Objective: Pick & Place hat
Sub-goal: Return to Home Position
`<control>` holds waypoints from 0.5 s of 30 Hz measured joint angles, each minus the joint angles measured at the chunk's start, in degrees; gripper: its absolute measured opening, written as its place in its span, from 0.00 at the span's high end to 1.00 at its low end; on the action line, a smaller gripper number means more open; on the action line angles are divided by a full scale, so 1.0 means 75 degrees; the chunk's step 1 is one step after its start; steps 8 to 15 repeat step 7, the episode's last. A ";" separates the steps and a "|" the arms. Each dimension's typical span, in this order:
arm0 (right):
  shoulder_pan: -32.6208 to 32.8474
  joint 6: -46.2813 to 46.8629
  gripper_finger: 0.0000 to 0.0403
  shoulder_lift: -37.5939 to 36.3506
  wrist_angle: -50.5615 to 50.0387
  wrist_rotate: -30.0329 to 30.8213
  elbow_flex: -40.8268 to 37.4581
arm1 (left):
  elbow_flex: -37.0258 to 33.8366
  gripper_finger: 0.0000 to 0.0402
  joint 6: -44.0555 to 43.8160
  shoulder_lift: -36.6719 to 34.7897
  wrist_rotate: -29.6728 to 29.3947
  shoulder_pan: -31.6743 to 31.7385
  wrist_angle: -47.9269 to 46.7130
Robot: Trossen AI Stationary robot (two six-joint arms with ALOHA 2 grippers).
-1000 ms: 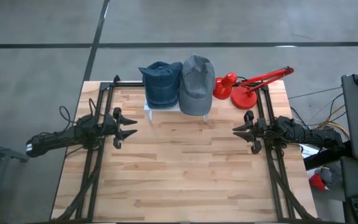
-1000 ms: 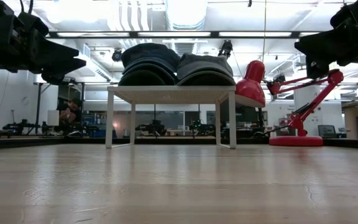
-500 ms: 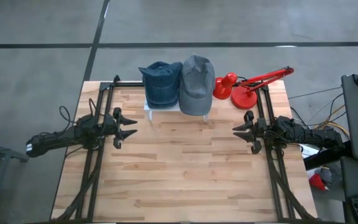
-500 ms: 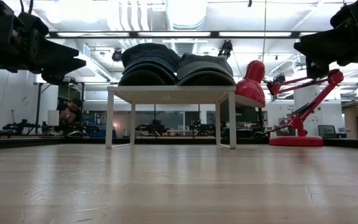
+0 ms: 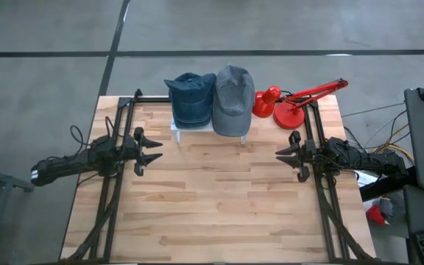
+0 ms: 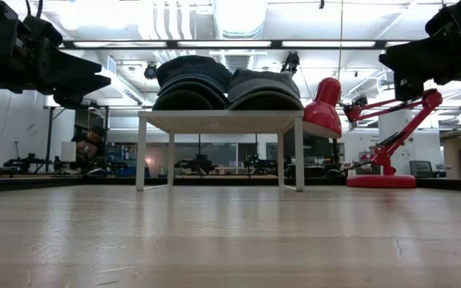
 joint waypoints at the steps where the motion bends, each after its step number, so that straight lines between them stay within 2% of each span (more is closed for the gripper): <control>1: 0.0000 -0.0002 0.83 0.0000 0.0000 0.0002 0.0000 | 0.0000 0.50 -0.0001 0.0000 0.0000 0.0000 0.0002; 15: 0.0002 -0.0001 0.84 0.0000 -0.0001 0.0001 0.0000 | 0.0000 0.50 0.0000 0.0000 0.0000 0.0000 0.0000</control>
